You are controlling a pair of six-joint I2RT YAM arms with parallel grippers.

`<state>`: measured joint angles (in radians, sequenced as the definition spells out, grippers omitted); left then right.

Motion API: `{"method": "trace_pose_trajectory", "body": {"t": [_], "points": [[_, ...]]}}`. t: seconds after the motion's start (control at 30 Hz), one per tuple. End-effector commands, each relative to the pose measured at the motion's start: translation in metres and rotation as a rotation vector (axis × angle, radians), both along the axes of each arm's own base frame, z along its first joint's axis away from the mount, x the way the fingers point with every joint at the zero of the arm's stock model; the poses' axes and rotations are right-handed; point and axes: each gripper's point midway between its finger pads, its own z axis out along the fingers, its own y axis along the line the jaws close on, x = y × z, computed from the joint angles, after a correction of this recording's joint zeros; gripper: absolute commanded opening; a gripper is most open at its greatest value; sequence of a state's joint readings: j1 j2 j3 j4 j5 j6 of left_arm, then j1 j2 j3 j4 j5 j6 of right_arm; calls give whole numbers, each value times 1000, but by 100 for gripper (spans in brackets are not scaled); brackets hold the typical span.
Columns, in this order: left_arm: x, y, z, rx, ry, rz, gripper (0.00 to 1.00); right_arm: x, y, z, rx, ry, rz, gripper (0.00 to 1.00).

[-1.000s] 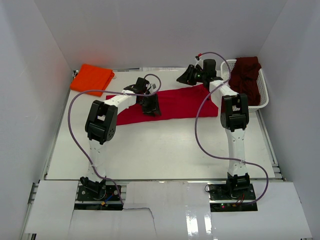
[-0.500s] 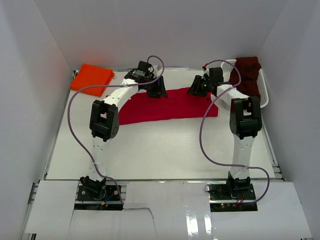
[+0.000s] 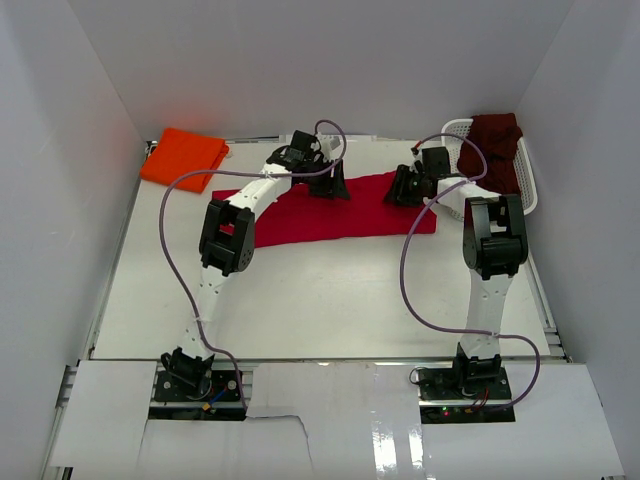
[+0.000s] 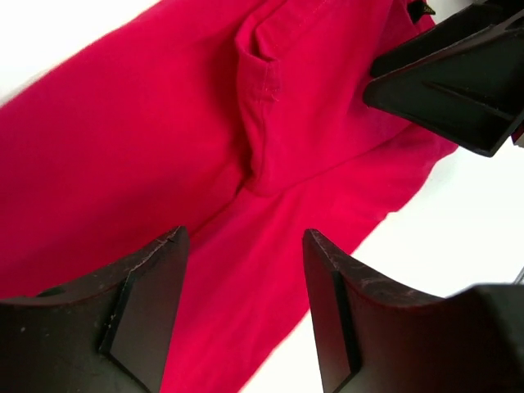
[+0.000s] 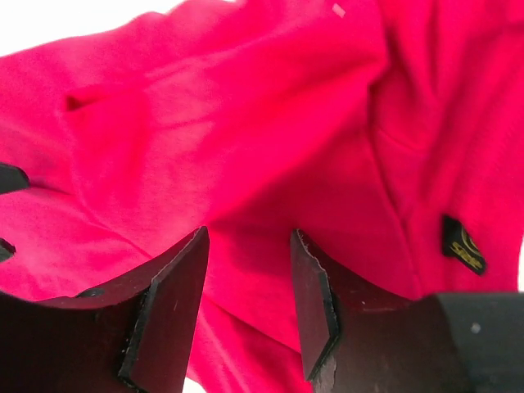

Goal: Fold and stack the t-shirts
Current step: Fold the other side of the tshirt into a rectangle

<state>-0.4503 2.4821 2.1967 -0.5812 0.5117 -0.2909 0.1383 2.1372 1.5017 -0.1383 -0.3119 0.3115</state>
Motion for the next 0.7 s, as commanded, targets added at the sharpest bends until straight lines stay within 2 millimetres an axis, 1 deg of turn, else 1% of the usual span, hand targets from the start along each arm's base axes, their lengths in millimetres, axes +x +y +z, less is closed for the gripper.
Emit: {"method": "trace_pose_trajectory", "body": {"t": [0.0,0.07,0.1,0.2,0.27,0.3,0.33,0.43,0.6,0.67], "points": [[7,-16,26,-69,-141,-105,67,-1,-11,11,-23,-9,-45,51],[13,-17,23,-65,-175,-102,65,-3,-12,6,-23,10,-52,51],[17,-18,26,-70,-207,-105,65,-5,-13,2,-26,27,-58,50],[17,-19,25,-78,-230,-113,64,-8,-13,-4,-27,49,-62,50],[22,-23,31,-87,-289,-115,64,-10,-14,-6,-28,59,-67,50],[18,-24,31,-88,-299,-122,64,-11,-15,-9,-33,68,-72,50],[21,-27,36,-98,-342,-130,64,-12,-14,-10,-32,75,-72,50],[22,-37,37,-105,-384,-164,64,-19,-14,-15,-31,97,-68,50],[25,-48,31,-103,-425,-187,63,-22,-14,-16,-29,98,-64,50],[24,-50,35,-118,-444,-195,63,-23,-14,-15,-28,98,-61,50]]}}
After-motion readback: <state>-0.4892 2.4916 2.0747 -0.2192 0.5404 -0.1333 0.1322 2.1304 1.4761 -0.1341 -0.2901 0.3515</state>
